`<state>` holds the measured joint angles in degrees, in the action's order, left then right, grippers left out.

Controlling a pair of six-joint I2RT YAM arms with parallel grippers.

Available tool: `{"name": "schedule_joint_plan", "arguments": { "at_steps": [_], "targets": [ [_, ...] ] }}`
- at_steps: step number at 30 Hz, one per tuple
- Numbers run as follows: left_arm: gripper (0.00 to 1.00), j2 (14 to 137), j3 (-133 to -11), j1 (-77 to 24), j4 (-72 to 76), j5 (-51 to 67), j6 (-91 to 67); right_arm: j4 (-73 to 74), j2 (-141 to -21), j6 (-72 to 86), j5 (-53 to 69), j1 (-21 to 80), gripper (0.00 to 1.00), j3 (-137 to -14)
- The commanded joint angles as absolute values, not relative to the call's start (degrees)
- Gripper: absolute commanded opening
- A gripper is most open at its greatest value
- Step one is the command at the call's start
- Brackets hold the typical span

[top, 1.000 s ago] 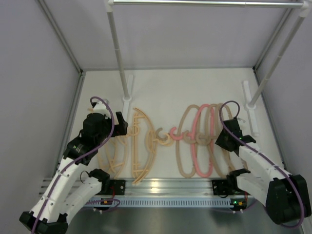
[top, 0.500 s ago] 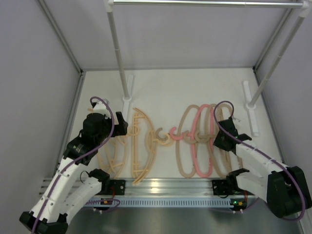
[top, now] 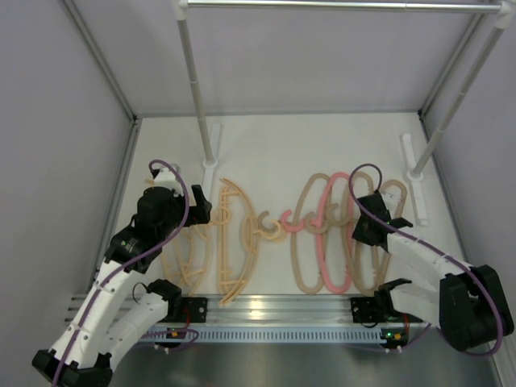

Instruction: Organize the hangers

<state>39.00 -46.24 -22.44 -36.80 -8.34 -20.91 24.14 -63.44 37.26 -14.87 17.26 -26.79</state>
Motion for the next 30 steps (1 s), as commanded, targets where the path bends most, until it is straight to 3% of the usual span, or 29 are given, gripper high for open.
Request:
{"name": "schedule_joint_plan", "arguments": {
  "at_steps": [1, 7, 11, 17, 30],
  "targets": [
    [0.98, 38.93, -46.67, -22.50, -34.19, -8.17, -20.48, 22.24, -64.77, 36.48, -13.89, 18.28, 0.19, -28.39],
    [0.98, 39.02, -46.67, -22.50, -34.19, -8.35, -20.48, 22.15, -64.95, 35.86, -13.54, 18.72, 0.10, -28.65],
    [0.98, 39.11, -46.67, -22.41, -34.19, -8.44, -20.48, 21.89, -65.92, 35.86, -13.10, 18.81, 0.15, -28.83],
    [0.98, 38.94, -46.67, -22.41, -34.10, -8.61, -20.48, 23.19, -62.94, 36.21, -13.36, 19.16, 0.00, -29.18],
    [0.98, 39.02, -46.67, -22.50, -34.10, -8.70, -20.57, 33.21, -53.44, 35.77, -13.80, 19.25, 0.00, -37.17]
  ]
}}
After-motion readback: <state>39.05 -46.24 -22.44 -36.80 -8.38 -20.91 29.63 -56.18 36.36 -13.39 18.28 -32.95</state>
